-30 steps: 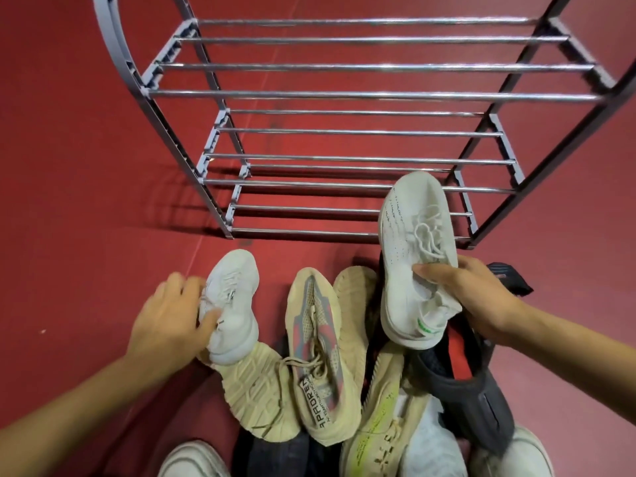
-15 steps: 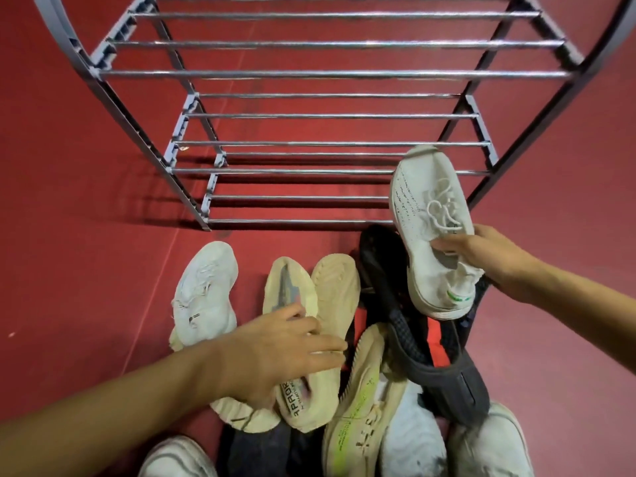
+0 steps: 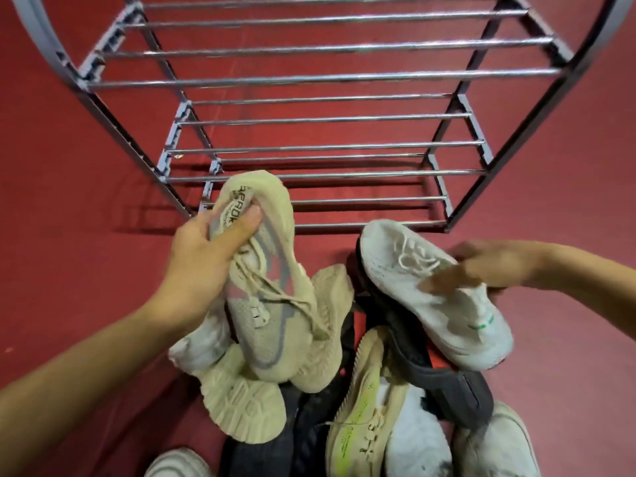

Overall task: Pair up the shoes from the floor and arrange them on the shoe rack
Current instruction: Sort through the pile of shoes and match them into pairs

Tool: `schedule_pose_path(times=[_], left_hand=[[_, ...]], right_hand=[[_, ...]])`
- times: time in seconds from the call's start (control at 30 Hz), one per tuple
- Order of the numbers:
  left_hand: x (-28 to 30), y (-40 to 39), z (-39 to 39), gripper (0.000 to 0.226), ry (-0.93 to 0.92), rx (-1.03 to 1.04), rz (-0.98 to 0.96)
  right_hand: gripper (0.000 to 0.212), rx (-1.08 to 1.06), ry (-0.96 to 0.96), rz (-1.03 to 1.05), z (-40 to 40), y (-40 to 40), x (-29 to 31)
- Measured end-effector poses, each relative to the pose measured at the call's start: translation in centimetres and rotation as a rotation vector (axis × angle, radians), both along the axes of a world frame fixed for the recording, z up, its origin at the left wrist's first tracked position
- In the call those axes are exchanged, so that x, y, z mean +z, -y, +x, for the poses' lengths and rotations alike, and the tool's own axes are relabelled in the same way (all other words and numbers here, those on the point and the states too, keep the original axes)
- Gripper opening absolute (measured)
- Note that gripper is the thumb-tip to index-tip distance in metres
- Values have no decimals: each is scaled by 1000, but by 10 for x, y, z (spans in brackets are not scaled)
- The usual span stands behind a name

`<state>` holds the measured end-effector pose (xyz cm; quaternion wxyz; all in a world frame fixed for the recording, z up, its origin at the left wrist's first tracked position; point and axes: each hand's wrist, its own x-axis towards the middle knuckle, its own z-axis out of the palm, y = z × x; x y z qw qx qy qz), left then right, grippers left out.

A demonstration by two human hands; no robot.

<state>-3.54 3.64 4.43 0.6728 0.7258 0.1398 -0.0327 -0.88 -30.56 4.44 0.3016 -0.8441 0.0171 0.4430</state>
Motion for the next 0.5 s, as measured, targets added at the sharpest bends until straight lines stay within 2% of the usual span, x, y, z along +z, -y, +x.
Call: schedule_pose_path(times=[0.07, 0.13, 0.17, 0.2, 0.23, 0.27, 0.3, 0.33, 0.37, 0.4, 0.47, 0.5], left_hand=[[-3, 3, -2, 36, -125, 23, -93], [-6, 5, -2, 44, -269, -6, -173], [-6, 7, -2, 47, -341, -29, -236], [-6, 9, -1, 47, -389, -44, -306], [-4, 13, -1, 44, -418, -42, -397], [-4, 18, 0, 38, -428, -48, -483], [-5, 22, 0, 33, -423, -77, -554], [-5, 27, -2, 31, -420, -119, -585], [-3, 34, -6, 30, -417, -167, -591], [-6, 37, -8, 32, -413, -192, -590], [-21, 28, -15, 58, -335, -340, -562], [-31, 19, -24, 82, -262, -507, -398]], right_hand=[[47, 199, 75, -316, 3, -3, -7], [54, 341, 262, -503, 5, -11, 0], [63, 358, 458, -532, 7, -15, 5], [68, 294, 685, -466, 6, -21, 12], [67, 162, 850, -260, 3, -32, 18], [65, 5, 848, 3, -3, -47, 25], [60, -140, 689, 288, -13, -66, 30], [54, -237, 444, 499, -26, -85, 29], [48, -240, 218, 585, -37, -99, 23], [39, -202, 118, 582, -45, -105, 14], [26, -247, 155, 532, -46, -103, 2], [23, -342, 167, 535, -40, -95, -2]])
